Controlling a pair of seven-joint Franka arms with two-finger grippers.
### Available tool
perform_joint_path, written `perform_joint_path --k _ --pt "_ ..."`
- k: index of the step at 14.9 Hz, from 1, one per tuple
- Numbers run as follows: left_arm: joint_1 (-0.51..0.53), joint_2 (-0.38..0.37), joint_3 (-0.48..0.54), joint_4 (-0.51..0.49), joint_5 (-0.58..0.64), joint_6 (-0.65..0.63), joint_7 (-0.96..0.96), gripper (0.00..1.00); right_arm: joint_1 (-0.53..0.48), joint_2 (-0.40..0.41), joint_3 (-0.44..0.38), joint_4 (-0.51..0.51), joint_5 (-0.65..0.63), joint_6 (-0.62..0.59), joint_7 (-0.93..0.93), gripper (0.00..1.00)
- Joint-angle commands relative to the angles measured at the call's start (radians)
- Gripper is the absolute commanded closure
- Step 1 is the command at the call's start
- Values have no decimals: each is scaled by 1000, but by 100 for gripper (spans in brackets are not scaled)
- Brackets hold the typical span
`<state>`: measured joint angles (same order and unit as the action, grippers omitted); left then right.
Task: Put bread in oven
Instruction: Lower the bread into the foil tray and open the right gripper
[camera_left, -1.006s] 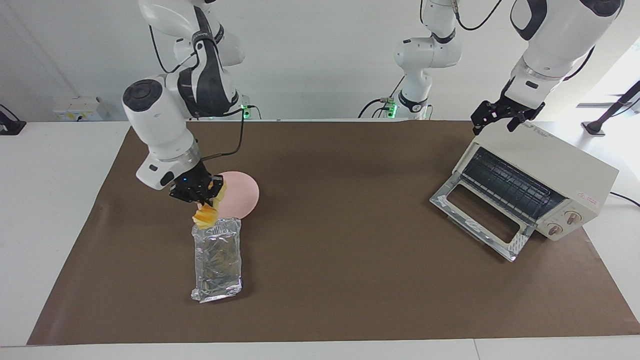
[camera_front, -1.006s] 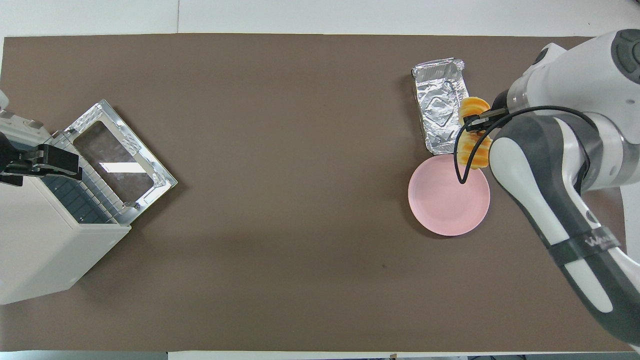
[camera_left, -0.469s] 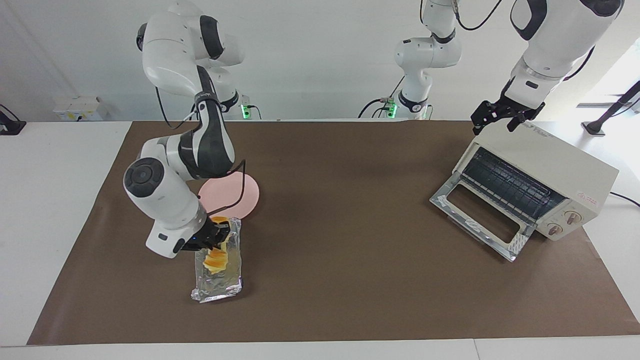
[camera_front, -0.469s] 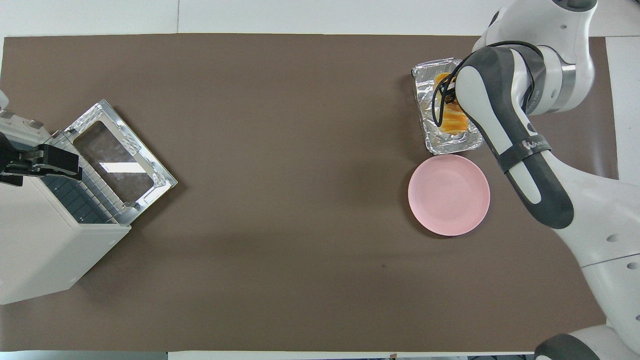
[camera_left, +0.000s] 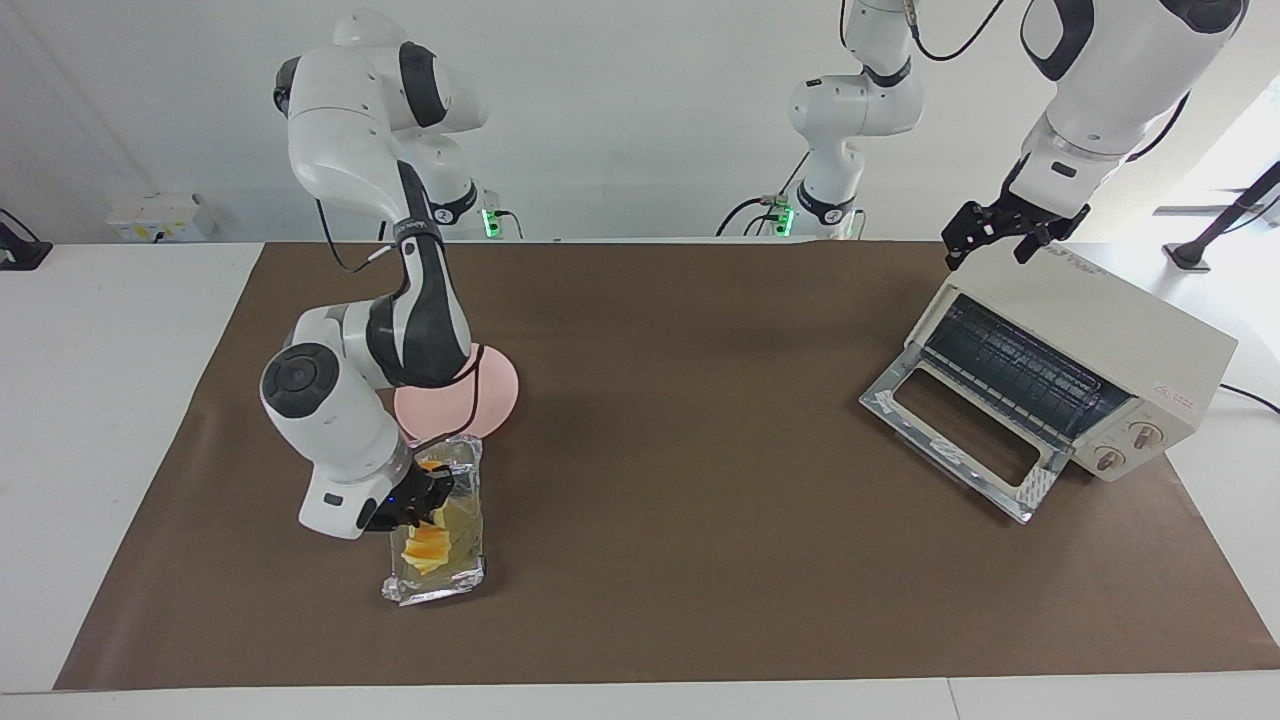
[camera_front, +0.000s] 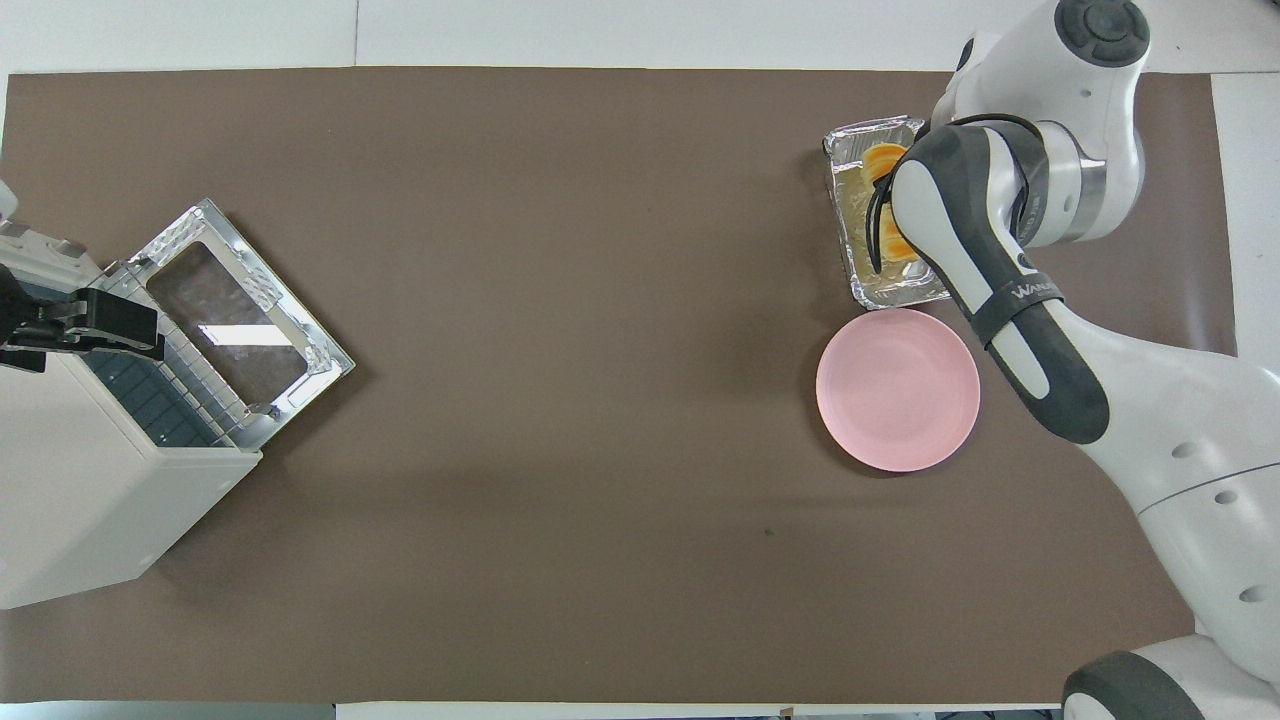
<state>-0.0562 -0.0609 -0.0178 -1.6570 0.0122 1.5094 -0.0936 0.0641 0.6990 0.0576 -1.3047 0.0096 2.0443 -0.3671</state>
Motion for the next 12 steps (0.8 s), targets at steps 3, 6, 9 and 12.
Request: perform_joint_path --k 3,6,9,12 --pt "4 -25 1 -21 -6 -9 -8 0 5 -76 5 -172 7 91 -33 100" --pt "4 -25 1 -21 -5 -9 -6 0 8 -78 5 -173 7 76 -30 0" --pt "4 -25 1 -21 -6 -9 -6 0 11 -84 4 -128 4 -1 -19 0" --pt "4 -25 1 -21 -6 -9 -8 0 19 -73 -4 -62 -8 -81 39 0"
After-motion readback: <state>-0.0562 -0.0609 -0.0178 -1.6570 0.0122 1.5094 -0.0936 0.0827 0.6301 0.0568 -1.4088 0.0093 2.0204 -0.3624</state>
